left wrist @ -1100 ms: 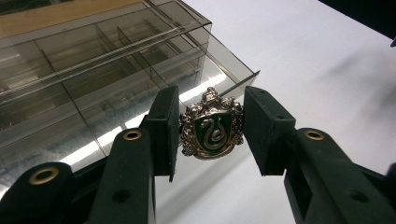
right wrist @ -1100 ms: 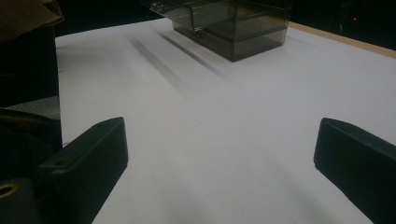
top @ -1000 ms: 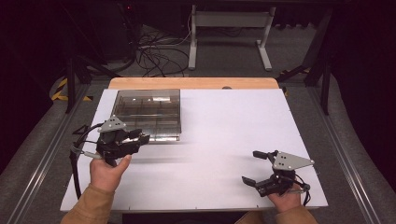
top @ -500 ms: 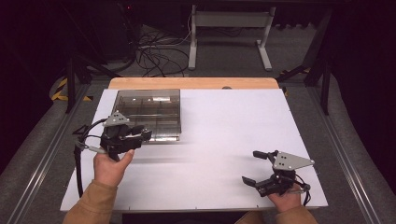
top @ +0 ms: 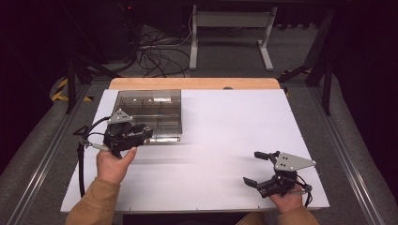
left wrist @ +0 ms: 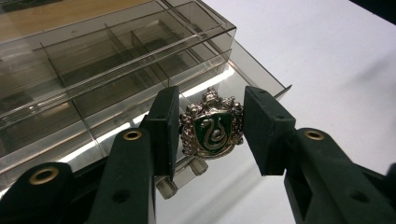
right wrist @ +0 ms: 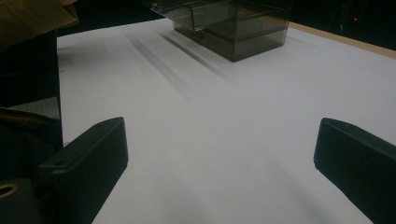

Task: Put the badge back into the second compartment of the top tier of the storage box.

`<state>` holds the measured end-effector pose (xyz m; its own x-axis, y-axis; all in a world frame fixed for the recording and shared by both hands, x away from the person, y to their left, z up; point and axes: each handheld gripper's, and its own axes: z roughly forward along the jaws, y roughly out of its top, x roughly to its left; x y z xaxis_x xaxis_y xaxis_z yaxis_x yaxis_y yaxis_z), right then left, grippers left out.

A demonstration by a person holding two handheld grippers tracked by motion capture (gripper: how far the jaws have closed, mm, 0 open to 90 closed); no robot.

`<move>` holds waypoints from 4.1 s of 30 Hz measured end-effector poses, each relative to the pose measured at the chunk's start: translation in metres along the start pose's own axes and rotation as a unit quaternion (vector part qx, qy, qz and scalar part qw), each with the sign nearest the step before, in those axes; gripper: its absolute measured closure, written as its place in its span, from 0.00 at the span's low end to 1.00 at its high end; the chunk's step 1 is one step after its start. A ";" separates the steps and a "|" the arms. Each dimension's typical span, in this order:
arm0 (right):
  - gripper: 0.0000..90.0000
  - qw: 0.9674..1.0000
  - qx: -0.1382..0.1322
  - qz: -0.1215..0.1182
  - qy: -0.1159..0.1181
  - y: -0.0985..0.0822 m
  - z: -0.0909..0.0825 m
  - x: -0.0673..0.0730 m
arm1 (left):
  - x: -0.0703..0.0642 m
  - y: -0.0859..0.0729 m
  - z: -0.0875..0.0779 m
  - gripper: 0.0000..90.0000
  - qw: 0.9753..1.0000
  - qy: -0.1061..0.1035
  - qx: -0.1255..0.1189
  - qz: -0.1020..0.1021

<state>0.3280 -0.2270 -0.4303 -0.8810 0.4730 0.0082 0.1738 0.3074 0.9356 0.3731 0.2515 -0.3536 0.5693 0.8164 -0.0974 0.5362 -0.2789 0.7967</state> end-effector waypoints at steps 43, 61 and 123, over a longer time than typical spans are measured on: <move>0.04 1.000 0.001 -0.001 0.003 0.000 0.001 -0.001 | 0.023 -0.001 0.027 0.64 0.999 0.021 0.037 -0.026; 0.04 1.000 0.000 -0.001 0.003 0.000 0.000 -0.001 | 0.023 -0.002 0.035 0.64 0.998 0.029 0.051 -0.024; 0.04 1.000 -0.001 0.001 0.007 -0.001 -0.001 -0.001 | -0.009 -0.008 -0.018 0.28 0.998 -0.010 -0.057 0.002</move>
<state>0.3281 -0.2285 -0.4307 -0.8869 0.4617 0.0142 0.1741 0.3056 0.9361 0.3525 0.2552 -0.3488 0.5840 0.8049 -0.1048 0.4601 -0.2219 0.8597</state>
